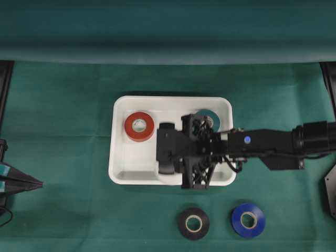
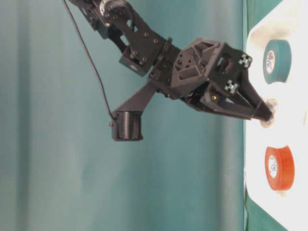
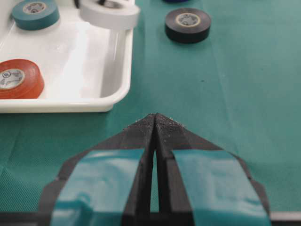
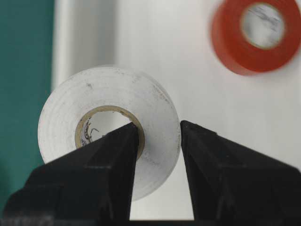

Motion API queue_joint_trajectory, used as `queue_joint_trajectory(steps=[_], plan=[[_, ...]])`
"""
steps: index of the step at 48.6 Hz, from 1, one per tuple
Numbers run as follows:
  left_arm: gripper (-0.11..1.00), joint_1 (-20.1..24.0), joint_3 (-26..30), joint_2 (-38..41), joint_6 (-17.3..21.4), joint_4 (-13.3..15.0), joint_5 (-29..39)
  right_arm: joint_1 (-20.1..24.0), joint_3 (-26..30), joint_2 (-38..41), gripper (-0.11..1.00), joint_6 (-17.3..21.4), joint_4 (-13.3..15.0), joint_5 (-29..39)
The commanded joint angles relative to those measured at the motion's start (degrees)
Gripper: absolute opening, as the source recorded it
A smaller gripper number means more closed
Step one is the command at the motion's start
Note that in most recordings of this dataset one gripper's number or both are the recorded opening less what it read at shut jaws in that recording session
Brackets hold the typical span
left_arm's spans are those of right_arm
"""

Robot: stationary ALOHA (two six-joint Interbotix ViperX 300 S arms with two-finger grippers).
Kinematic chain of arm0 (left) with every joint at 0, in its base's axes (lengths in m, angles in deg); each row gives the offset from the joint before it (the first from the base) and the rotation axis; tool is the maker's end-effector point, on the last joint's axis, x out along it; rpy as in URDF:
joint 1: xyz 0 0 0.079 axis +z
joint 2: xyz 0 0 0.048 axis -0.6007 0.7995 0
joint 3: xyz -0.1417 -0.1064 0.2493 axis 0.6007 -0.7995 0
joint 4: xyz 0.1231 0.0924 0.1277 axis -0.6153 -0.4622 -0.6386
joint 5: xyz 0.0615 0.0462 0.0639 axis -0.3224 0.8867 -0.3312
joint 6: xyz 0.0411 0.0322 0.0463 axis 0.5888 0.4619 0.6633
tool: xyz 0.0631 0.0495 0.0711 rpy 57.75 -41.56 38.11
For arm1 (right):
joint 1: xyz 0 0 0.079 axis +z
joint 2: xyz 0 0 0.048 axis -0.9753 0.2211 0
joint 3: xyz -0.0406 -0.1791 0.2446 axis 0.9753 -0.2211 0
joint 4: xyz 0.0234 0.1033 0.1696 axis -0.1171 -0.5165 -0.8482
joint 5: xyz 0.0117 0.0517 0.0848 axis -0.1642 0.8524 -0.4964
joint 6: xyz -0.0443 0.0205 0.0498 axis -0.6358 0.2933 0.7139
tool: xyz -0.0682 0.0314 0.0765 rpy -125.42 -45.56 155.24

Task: Put the tape into the white case with the right arm.
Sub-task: 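Carry the white tape into the tray and release it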

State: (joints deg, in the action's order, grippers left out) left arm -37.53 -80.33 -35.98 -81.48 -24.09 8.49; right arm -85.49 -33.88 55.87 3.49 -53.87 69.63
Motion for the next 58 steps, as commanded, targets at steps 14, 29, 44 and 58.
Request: queue_joint_trajectory(steps=[14, 29, 44, 58], plan=[[0.0, 0.09, 0.7, 0.44, 0.09, 0.0, -0.62, -0.7, -0.09, -2.02, 0.02, 0.09, 3.43, -0.7], [0.0, 0.0, 0.7, 0.44, 0.09, 0.0, -0.62, -0.7, -0.53, -1.76, 0.02, 0.35, 3.52, -0.88], [0.0, 0.09, 0.7, 0.44, 0.09, 0.0, -0.62, -0.7, -0.53, -1.76, 0.02, 0.26, 3.52, -1.41], [0.0, 0.0, 0.7, 0.44, 0.09, 0.0, -0.62, -0.62, -0.7, -1.76, 0.69, 0.26, 3.52, -2.11]])
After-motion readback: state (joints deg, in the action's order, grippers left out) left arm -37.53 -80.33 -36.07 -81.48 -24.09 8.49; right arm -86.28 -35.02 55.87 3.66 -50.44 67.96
